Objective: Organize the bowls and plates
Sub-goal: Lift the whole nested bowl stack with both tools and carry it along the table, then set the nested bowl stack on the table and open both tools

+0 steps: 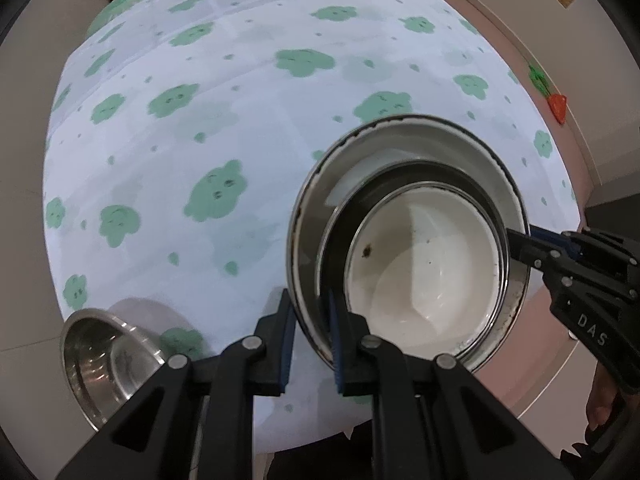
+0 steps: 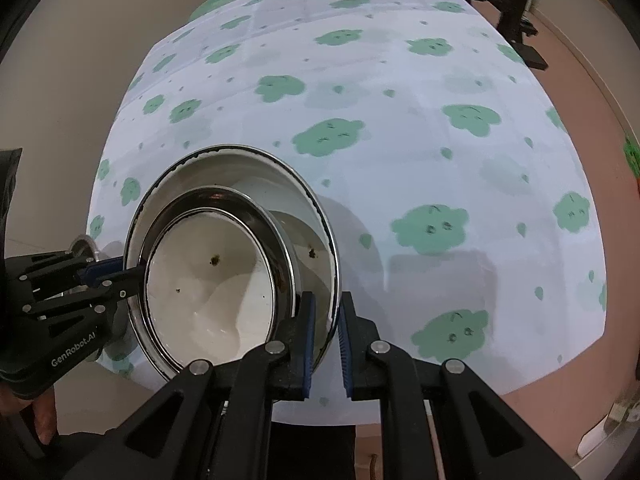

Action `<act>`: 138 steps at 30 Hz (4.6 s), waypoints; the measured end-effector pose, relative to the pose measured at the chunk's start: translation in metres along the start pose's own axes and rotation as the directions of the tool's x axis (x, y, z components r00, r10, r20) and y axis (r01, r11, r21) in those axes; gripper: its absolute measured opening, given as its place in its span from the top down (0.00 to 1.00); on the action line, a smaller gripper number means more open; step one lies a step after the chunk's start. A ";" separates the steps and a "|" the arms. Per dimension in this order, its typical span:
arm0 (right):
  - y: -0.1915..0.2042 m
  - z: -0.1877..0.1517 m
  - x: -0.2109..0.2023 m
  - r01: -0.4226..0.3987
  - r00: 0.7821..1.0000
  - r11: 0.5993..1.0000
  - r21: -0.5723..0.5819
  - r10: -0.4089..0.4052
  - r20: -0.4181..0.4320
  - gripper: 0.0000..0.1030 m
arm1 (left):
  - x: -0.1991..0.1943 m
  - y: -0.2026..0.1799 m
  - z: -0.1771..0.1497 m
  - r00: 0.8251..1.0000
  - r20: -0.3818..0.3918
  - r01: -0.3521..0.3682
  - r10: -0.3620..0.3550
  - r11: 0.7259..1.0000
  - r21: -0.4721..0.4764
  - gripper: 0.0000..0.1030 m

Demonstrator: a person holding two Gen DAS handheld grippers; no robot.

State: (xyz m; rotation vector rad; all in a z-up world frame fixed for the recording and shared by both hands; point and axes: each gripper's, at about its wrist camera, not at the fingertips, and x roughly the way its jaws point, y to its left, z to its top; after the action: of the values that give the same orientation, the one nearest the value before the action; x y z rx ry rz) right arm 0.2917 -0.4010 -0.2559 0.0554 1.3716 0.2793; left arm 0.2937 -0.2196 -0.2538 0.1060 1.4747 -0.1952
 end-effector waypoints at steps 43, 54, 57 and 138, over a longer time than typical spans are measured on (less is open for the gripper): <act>0.164 0.015 -0.027 -0.054 0.998 0.947 -0.318 0.064 0.021 0.88 | -0.074 0.139 -0.083 0.992 0.096 -0.057 0.087 0.958 -0.280 0.88; 0.223 0.008 -0.016 -0.088 0.996 0.903 -0.421 0.089 -0.019 0.88 | -0.080 0.185 -0.119 0.990 0.086 -0.075 0.116 0.921 -0.383 0.88; 0.237 0.005 -0.009 -0.105 0.994 0.892 -0.440 0.097 -0.040 0.88 | -0.077 0.196 -0.128 0.990 0.073 -0.080 0.120 0.910 -0.407 0.88; 0.273 -0.045 0.003 -0.053 0.994 0.899 -0.434 0.090 0.064 0.56 | -0.067 0.218 -0.195 0.982 0.129 -0.074 0.135 0.914 -0.400 0.68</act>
State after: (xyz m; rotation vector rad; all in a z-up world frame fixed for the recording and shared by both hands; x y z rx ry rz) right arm 0.2032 -0.1424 -0.2129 -0.2512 1.2005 0.6323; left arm 0.1404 0.0352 -0.2159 -0.1543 1.3232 0.1811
